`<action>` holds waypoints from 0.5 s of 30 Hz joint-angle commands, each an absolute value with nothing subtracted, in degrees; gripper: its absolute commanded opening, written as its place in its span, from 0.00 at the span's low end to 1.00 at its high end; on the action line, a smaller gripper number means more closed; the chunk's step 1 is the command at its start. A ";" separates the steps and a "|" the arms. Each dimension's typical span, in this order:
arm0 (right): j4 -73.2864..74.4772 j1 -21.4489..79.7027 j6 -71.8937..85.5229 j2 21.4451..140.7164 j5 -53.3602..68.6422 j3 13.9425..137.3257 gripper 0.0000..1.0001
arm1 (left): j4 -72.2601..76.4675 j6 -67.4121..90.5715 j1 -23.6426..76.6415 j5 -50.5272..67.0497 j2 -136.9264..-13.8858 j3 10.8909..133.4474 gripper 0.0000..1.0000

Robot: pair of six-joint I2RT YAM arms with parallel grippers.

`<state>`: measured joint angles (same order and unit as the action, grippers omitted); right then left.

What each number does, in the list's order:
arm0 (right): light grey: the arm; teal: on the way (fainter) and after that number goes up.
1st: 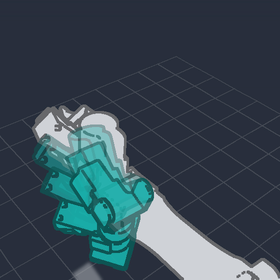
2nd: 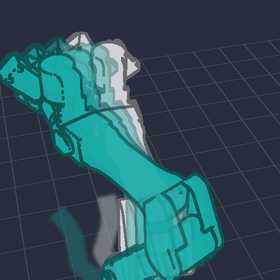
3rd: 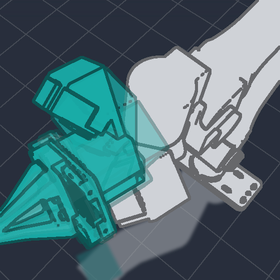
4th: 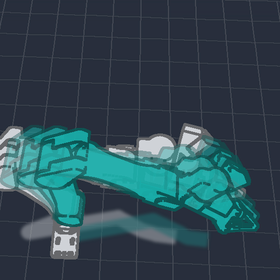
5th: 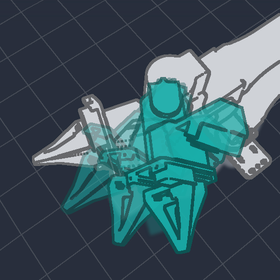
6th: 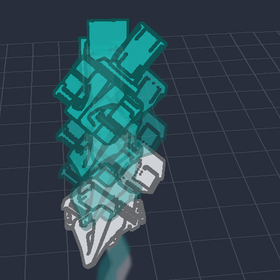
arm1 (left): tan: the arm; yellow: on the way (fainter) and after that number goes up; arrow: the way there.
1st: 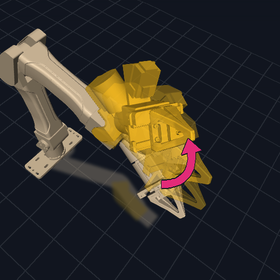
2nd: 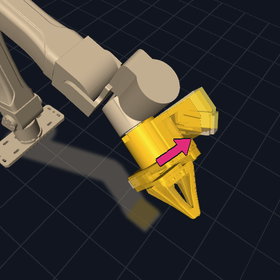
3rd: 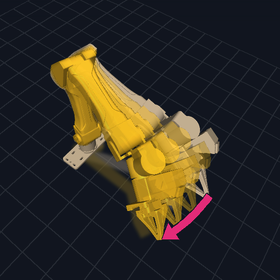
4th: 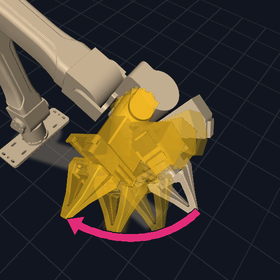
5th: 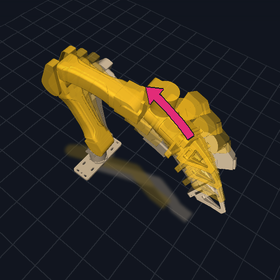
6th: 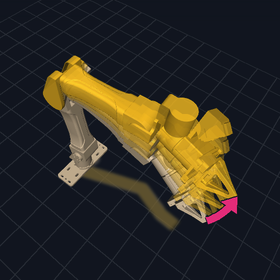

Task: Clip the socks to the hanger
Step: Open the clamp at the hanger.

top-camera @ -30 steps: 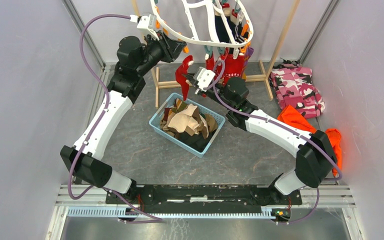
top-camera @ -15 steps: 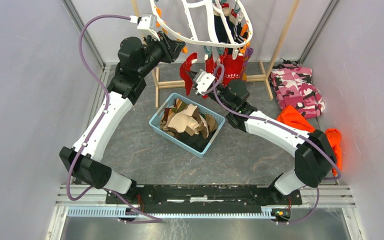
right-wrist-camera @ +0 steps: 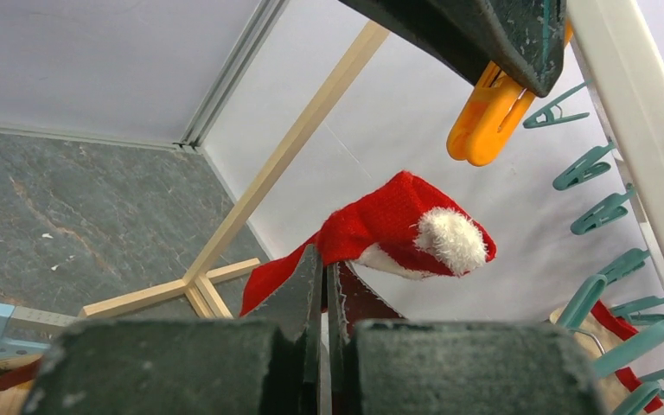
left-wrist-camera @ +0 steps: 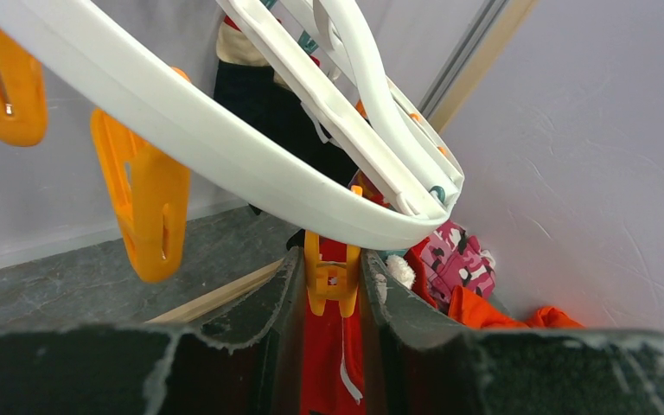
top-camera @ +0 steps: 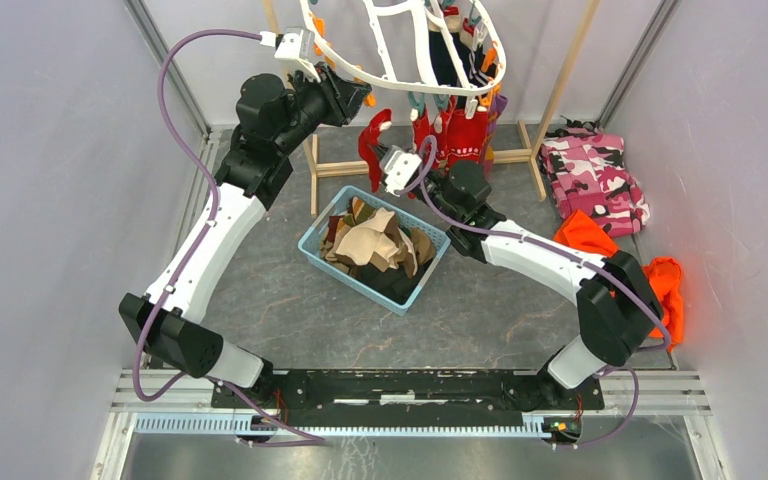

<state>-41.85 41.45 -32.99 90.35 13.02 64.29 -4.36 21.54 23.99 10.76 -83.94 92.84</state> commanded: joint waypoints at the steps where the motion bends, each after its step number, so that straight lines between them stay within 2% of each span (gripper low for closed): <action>1: -48.15 41.12 -34.35 91.00 13.52 64.71 0.00 | -4.06 20.50 24.30 11.63 -81.78 94.92 0.02; 15: -60.08 41.17 -41.66 90.10 16.19 58.30 0.00 | -2.07 22.39 24.30 13.69 -80.58 94.46 0.02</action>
